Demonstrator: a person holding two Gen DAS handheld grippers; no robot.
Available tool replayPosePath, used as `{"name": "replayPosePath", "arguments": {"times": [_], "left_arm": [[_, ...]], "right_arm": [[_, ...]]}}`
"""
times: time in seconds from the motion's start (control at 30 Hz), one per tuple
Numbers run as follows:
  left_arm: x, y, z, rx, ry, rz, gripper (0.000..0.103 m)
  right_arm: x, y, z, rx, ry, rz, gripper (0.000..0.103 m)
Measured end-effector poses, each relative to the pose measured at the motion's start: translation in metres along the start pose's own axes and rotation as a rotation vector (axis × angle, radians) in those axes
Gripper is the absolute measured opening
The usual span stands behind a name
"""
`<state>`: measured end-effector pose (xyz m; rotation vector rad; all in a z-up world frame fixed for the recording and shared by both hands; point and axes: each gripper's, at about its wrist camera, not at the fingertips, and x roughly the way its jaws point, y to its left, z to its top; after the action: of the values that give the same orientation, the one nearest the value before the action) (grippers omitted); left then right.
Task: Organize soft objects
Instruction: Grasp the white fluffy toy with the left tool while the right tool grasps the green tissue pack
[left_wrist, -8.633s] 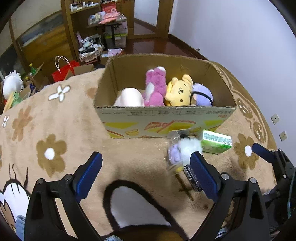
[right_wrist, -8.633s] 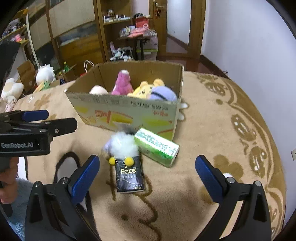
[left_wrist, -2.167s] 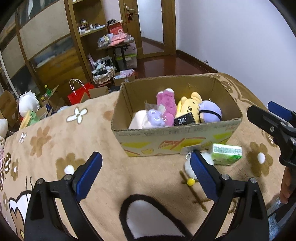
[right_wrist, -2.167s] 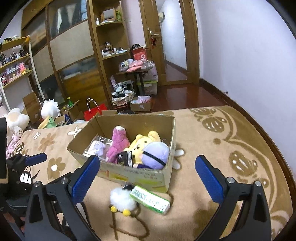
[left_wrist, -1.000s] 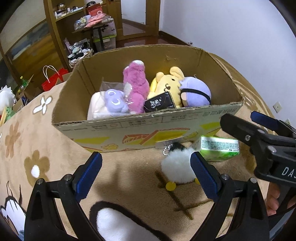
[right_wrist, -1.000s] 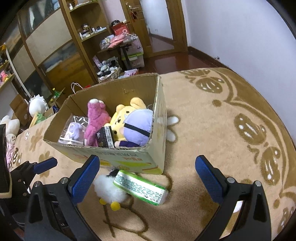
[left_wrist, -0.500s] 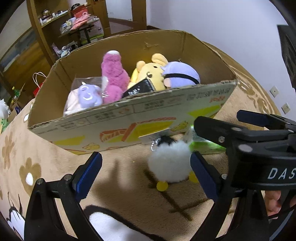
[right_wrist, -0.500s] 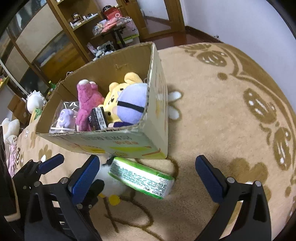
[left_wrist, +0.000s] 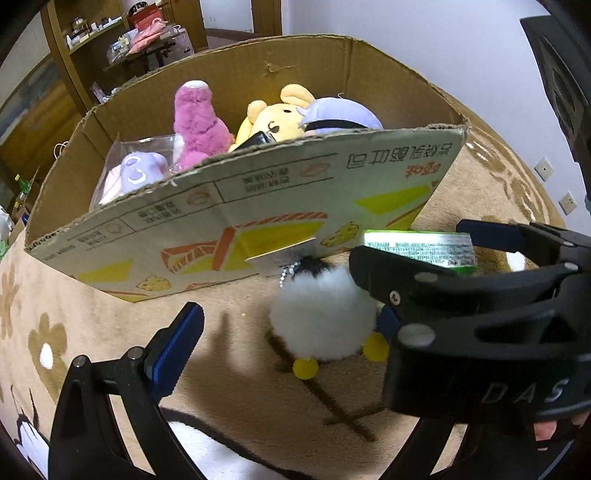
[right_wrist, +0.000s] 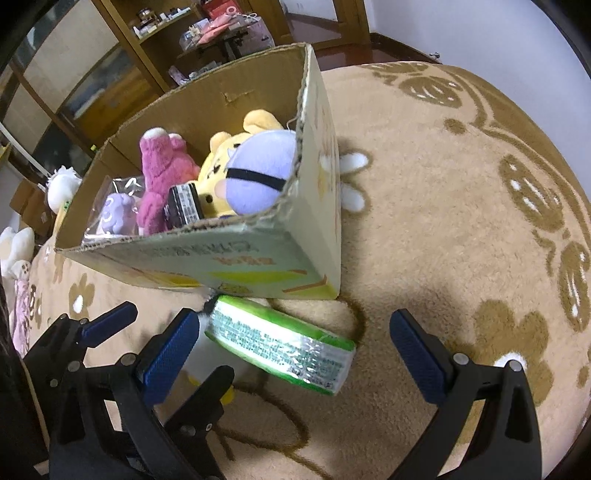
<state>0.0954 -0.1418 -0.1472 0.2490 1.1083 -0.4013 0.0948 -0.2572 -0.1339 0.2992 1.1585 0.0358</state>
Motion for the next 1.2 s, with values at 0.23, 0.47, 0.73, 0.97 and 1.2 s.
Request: {"name": "replayPosePath", "arguments": {"times": [0.23,0.47,0.73,0.97,1.2], "left_arm": [[0.008,-0.002,0.0,-0.011,0.019,-0.008,0.096],[0.013,-0.002,0.004,-0.013,0.03,-0.014,0.095],[0.018,-0.001,0.004,-0.007,0.031,-0.019,0.095],[0.028,-0.009,0.004,-0.001,0.039,0.01,0.084],[0.039,-0.005,0.003,-0.04,0.085,0.005,0.06]], "right_arm": [[0.002,-0.006,-0.002,0.046,0.016,0.02,0.096],[-0.002,-0.009,-0.001,0.054,0.014,0.047,0.088],[0.003,-0.011,0.002,0.071,0.029,0.068,0.088],[0.013,-0.013,0.008,0.082,0.05,0.073,0.088],[0.013,-0.013,0.006,0.074,0.047,0.072,0.086]]}}
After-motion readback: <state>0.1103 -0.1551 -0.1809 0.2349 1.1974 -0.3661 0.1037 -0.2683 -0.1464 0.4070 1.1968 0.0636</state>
